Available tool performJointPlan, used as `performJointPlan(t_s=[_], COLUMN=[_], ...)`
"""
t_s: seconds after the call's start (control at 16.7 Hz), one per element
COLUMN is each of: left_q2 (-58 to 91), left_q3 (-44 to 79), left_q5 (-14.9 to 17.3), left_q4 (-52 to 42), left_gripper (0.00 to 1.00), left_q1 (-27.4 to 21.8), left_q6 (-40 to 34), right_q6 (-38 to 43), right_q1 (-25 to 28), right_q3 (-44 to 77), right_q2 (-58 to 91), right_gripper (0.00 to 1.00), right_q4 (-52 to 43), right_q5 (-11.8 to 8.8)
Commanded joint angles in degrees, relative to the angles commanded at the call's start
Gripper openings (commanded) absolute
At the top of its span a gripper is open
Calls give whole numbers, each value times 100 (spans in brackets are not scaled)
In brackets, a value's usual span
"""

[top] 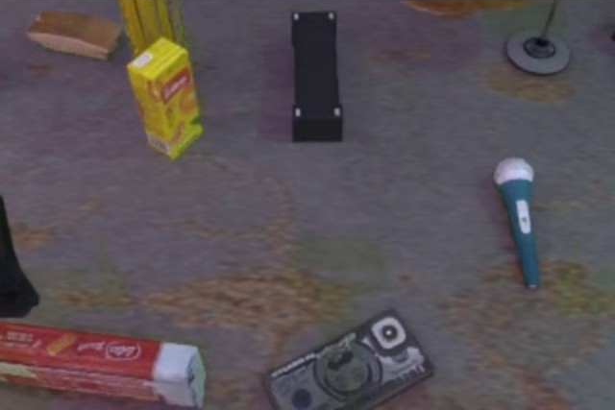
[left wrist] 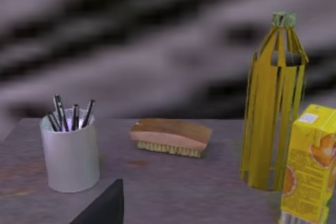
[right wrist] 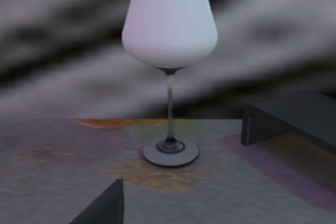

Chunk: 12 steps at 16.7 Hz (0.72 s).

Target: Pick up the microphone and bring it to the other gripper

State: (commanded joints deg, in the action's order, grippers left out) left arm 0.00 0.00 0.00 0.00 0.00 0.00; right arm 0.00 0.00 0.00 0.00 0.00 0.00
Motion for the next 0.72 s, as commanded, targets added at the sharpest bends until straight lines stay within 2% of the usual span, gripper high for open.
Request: performJointPlan(t_s=[0.36,0.72], left_q2=[0,0], left_q3=[0,0], left_q5=[0,0], left_q4=[0,0], left_gripper=[100,100], left_q1=[0,0], left_q6=[0,0], right_q6=[170,745], right_q1=[157,667], right_q3=[544,2353], right_q2=[609,3334], right_gripper=[100,100], right_q4=[-350,-1669], right_q5=[6,77])
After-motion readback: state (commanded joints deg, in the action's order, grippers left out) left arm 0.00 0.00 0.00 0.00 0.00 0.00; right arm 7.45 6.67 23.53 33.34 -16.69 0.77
